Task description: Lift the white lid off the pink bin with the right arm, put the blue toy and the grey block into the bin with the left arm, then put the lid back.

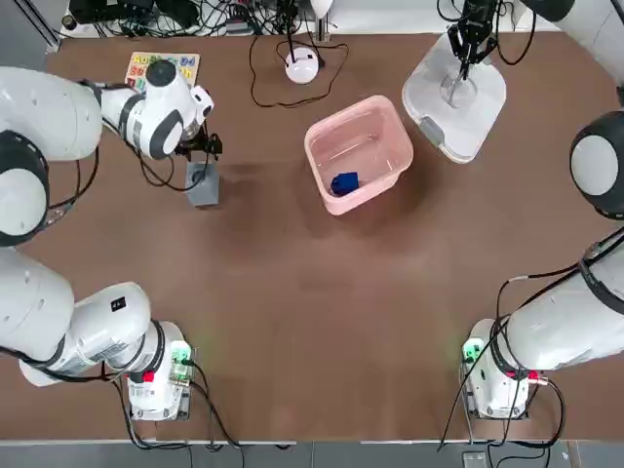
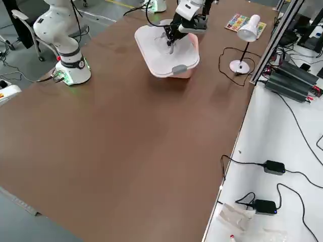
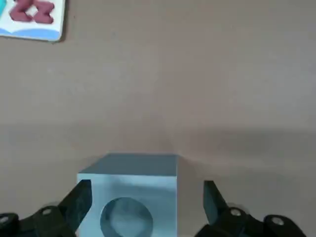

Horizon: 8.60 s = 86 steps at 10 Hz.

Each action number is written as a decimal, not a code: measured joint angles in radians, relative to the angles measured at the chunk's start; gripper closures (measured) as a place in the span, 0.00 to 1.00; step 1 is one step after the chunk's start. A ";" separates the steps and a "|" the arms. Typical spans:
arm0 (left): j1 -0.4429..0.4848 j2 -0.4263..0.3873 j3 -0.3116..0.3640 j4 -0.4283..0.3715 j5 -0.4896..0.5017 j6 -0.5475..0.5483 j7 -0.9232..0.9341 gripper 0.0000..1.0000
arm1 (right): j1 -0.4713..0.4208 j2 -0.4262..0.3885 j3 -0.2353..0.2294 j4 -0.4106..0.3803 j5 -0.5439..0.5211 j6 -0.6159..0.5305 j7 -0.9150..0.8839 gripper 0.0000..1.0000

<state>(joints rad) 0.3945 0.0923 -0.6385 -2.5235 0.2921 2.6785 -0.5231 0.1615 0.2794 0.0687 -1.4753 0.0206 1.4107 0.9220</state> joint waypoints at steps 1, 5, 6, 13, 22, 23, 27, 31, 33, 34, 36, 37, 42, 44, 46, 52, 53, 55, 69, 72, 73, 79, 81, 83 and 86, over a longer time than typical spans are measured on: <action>0.000 0.000 -0.001 -0.013 0.000 0.012 0.011 0.00 | 0.000 0.000 0.000 0.000 0.000 0.000 0.000 0.93; -0.001 -0.008 -0.003 -0.042 0.000 0.013 0.018 0.00 | -0.004 0.000 0.000 0.000 0.000 0.000 -0.001 0.93; -0.001 -0.015 -0.004 -0.048 0.000 0.013 0.018 0.00 | -0.005 0.000 0.000 0.000 0.000 0.000 -0.001 0.93; 0.040 -0.026 -0.004 -0.067 0.000 0.013 0.088 0.00 | -0.006 0.000 0.000 0.000 0.000 -0.006 -0.002 0.93; 0.074 -0.023 -0.004 -0.076 0.000 0.013 0.090 0.00 | -0.006 0.000 0.000 0.000 0.000 -0.009 -0.002 0.93; 0.083 -0.017 -0.004 -0.078 0.000 0.014 0.090 0.00 | -0.006 0.000 0.000 0.000 0.000 -0.009 -0.002 0.93; 0.097 -0.006 -0.006 -0.078 0.000 0.030 0.090 0.00 | -0.006 0.000 0.000 0.000 0.000 -0.009 -0.002 0.93; 0.106 -0.005 -0.006 -0.066 0.000 0.002 0.089 0.00 | -0.007 0.000 0.000 0.000 0.000 -0.009 -0.002 0.93; 0.109 -0.005 -0.005 -0.036 0.000 -0.059 0.089 0.00 | -0.007 0.000 0.000 0.000 0.000 -0.009 -0.002 0.93; 0.110 -0.005 -0.005 -0.025 0.000 -0.077 0.089 0.00 | -0.007 0.000 0.000 0.000 0.000 -0.009 -0.002 0.93; 0.111 -0.005 -0.005 -0.013 -0.007 -0.085 0.078 0.00 | -0.007 0.000 0.000 0.000 0.000 -0.008 -0.002 0.93; 0.111 -0.005 -0.007 -0.009 -0.010 -0.087 0.053 0.00 | -0.007 0.000 0.000 0.000 0.000 -0.008 -0.002 0.93; 0.105 0.032 -0.061 0.015 -0.012 -0.087 -0.069 0.09 | -0.008 0.000 0.000 0.000 0.000 -0.008 -0.002 0.93; 0.105 0.049 -0.063 0.018 -0.012 -0.088 -0.072 0.15 | -0.008 0.000 0.000 0.000 0.000 -0.009 -0.002 0.93; 0.106 0.067 -0.063 0.018 -0.012 -0.094 -0.072 0.27 | -0.008 0.000 0.000 0.000 0.000 -0.009 -0.002 0.93; 0.111 0.060 -0.070 0.065 -0.013 -0.169 -0.085 0.72 | -0.008 0.000 0.000 0.000 0.000 -0.009 -0.002 0.93; 0.112 0.060 -0.090 0.131 -0.014 -0.282 -0.110 0.72 | -0.008 0.000 0.000 0.000 0.000 -0.009 -0.002 0.93; 0.109 0.059 -0.158 0.303 -0.057 -0.504 -0.175 0.72 | -0.008 0.000 0.000 -0.001 0.000 -0.009 -0.002 0.93; -0.755 0.518 0.017 1.136 -0.065 -0.649 -1.202 0.72 | -0.009 0.000 0.001 -0.001 0.000 -0.008 -0.002 0.93; -0.901 0.544 0.126 1.157 -0.065 -0.575 -1.284 0.72 | -0.010 0.000 0.000 -0.001 0.000 -0.007 -0.002 0.93; -0.900 0.544 0.127 1.160 -0.065 -0.569 -1.285 0.70 | -0.010 0.000 0.000 -0.001 0.000 -0.007 -0.002 0.93; -0.816 0.508 0.133 1.191 -0.044 -0.690 -1.141 0.00 | -0.020 0.000 0.000 -0.001 0.002 0.005 0.056 0.93; -0.710 0.437 0.131 1.195 -0.045 -0.835 -0.990 0.00 | -0.017 0.001 0.006 -0.002 0.021 0.044 0.165 0.93; -0.600 0.373 0.130 1.190 -0.047 -0.978 -0.803 0.00 | -0.002 0.011 0.014 -0.004 0.040 0.056 0.200 0.93; -0.424 0.278 0.125 1.085 -0.059 -1.008 -0.569 0.00 | 0.105 0.072 0.019 -0.018 0.043 0.089 0.260 0.93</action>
<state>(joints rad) -0.0293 0.3702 -0.5135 -1.4381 0.2335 1.6703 -1.0918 0.2668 0.3512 0.0873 -1.4932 0.0641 1.4993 1.1820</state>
